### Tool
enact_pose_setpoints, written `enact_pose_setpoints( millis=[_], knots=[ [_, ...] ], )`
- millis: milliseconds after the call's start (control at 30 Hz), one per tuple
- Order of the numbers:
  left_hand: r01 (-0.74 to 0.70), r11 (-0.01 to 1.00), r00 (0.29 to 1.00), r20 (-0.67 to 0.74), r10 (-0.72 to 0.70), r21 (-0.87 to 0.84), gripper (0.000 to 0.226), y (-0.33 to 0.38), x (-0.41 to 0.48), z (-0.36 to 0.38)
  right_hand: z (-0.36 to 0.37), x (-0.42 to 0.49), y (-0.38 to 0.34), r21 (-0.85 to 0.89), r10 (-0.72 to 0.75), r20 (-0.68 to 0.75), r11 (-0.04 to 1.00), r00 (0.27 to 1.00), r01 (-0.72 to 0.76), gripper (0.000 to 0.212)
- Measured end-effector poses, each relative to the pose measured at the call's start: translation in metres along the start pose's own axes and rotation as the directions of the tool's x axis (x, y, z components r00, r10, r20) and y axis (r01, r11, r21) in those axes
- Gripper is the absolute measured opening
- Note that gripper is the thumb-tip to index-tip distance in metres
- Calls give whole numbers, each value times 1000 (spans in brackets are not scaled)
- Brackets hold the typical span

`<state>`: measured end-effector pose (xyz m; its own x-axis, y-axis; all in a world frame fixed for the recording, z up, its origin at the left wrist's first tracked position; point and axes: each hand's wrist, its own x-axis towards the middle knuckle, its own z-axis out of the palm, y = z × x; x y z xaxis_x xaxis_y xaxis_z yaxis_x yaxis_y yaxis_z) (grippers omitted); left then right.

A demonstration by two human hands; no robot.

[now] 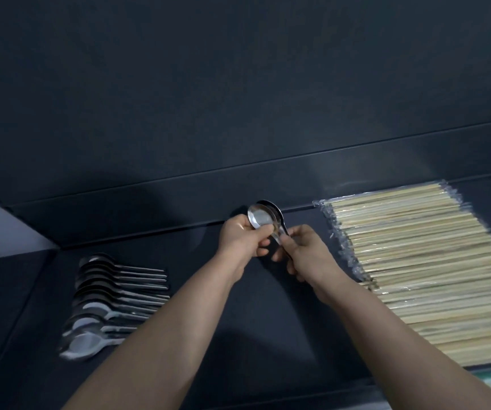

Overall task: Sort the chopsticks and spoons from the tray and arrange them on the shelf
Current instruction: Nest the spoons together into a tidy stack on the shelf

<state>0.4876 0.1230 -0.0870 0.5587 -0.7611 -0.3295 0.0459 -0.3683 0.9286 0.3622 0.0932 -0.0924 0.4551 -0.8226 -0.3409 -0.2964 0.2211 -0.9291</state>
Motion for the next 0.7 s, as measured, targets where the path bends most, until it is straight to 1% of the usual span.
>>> enact_pose_setpoints(
  millis=[67,133,167,233,267,333,400,467,567,700],
  knots=[
    [-23,999,999,-39,25,35,22,-3,-4,-9,2,-2,-1,-121,-31,57,992,998,37,16],
    [-56,997,996,-64,59,46,26,-7,-10,-23,8,-6,-3,-218,-18,168,974,986,55,23],
    [-79,995,994,-68,82,58,23,-9,-14,-30,13,-8,-4,-264,-8,213,962,977,65,25],
    [-121,984,988,-82,133,134,13,-13,-24,-47,25,-13,-7,-365,-12,262,925,965,111,24],
    [-137,973,983,-96,157,186,11,-15,-29,-57,32,-16,-8,-425,-27,269,894,963,143,24],
    [-161,947,972,-123,202,279,12,-17,-38,-81,49,-24,-11,-519,-61,254,834,965,189,23],
    [-188,911,955,-150,257,367,13,-20,-47,-109,69,-34,-14,-546,-101,224,811,969,211,18],
    [-212,855,932,-167,323,473,9,-25,-59,-140,91,-46,-17,-537,-138,226,808,964,242,14],
    [-165,822,926,-201,319,545,9,-35,-80,-182,122,-62,-20,-574,-158,282,763,946,298,16],
    [-62,775,926,-254,280,629,13,-59,-110,-235,168,-87,-19,-696,-202,294,625,934,354,12]
  ],
)
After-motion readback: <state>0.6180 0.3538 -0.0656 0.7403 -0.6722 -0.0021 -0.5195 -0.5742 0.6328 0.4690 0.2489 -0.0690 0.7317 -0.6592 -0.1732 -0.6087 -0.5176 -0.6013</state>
